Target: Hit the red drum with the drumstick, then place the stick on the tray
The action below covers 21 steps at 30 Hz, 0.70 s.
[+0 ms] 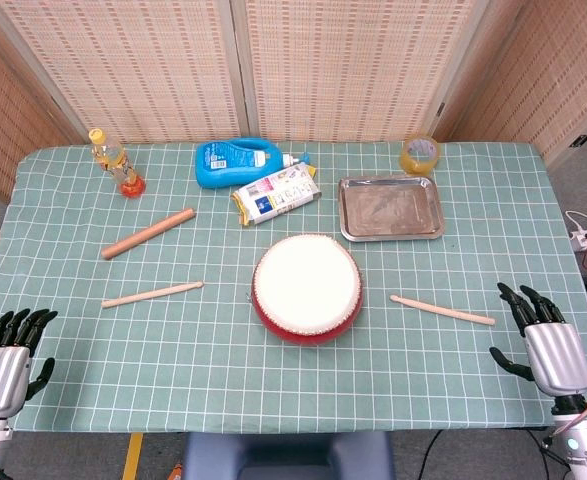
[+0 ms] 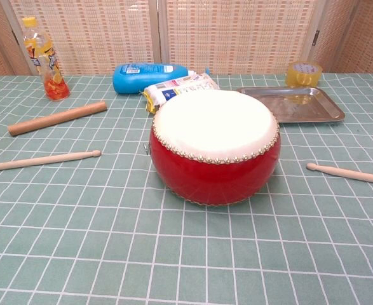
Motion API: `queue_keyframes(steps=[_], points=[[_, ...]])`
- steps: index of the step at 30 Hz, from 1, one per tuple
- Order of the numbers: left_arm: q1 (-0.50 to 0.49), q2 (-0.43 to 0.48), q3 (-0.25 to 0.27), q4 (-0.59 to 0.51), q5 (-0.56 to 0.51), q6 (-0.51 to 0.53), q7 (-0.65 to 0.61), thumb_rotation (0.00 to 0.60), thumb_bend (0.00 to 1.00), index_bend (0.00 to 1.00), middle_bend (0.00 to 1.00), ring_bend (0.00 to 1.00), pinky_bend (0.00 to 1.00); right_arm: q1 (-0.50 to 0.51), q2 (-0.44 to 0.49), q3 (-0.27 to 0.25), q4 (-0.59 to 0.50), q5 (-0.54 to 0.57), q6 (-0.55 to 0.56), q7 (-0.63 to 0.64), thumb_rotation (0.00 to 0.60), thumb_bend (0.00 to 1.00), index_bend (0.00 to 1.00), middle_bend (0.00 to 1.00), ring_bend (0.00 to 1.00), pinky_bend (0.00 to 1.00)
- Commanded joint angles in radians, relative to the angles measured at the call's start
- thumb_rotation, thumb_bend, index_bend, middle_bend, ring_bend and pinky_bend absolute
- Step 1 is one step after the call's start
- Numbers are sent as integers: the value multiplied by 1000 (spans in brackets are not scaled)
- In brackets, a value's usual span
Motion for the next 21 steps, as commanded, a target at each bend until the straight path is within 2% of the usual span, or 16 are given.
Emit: queue_keyframes(steps=[1, 9, 14, 21], points=[[2, 2, 4, 1, 6, 3, -2, 600, 346, 166, 141, 75, 58, -7, -2, -2, 2, 8, 4, 7, 600, 219, 41, 203, 86, 184], [10, 4, 16, 8, 13, 5, -27, 600, 343, 170, 141, 75, 58, -9, -27, 27, -8, 100, -19, -26, 600, 212, 20, 203, 91, 185], [10, 1, 19, 14, 11, -1, -38, 600, 345, 170, 141, 75, 58, 46, -60, 60, 4, 212, -133, -106, 600, 208, 30, 203, 93, 186], [13, -3, 23, 26, 2, -9, -51, 600, 345, 170, 141, 75, 58, 134, -183, 95, 161, 327, -282, -144, 600, 208, 210, 203, 93, 186]])
